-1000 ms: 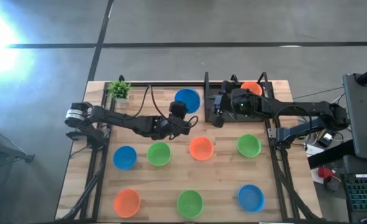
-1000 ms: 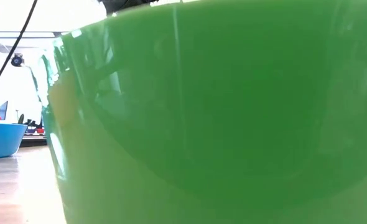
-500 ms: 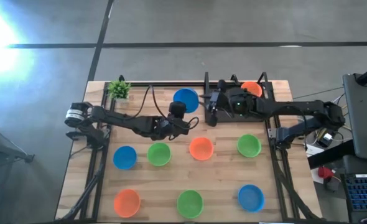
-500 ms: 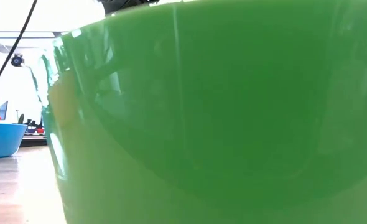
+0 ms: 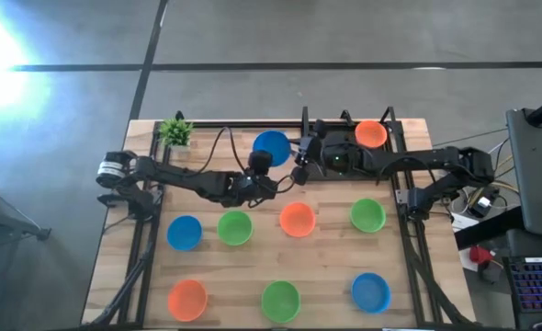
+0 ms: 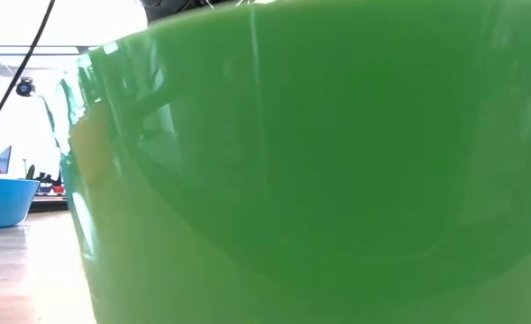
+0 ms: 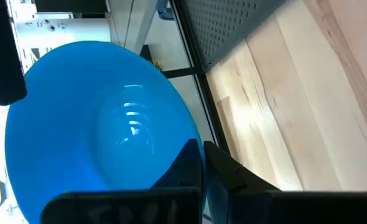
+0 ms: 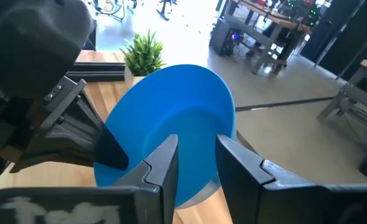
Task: Pick & Place Mini bowls
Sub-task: Put the top blue bowl on the shelf
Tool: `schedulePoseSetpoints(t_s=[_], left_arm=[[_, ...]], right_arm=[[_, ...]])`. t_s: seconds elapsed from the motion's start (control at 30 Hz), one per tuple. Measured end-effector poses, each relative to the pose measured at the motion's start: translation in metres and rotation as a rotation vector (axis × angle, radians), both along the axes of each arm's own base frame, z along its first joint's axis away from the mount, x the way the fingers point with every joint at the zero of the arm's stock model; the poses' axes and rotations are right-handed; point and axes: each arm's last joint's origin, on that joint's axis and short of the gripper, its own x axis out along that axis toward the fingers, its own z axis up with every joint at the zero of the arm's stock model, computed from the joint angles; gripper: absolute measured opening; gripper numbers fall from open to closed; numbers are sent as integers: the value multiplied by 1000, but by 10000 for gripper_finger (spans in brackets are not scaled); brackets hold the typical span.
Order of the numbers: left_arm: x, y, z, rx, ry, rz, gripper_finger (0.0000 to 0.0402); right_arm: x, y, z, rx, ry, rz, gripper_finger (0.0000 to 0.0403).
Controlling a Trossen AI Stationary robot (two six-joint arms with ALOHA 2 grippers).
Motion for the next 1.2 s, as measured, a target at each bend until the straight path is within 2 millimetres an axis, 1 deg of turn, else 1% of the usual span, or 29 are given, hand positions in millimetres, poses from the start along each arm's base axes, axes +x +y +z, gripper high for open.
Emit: schedulePoseSetpoints(t_s=[0.27, 0.4, 0.73, 1.03, 1.2], left_arm=[[-3, 2, -3, -1, 33, 19, 0], [-3, 2, -3, -1, 31, 22, 0], [-3, 1, -2, 0, 23, 22, 0], [-3, 0, -2, 5, 19, 22, 0], [1, -1, 2, 16, -18, 12, 0]], right_arm=[[-2, 0, 6, -9, -33, -9, 84], [-2, 0, 5, -8, -28, -7, 79], [-2, 0, 5, 28, -44, -16, 87], [-2, 0, 4, 62, -61, -22, 78], [-2, 0, 3, 75, -55, -25, 79]])
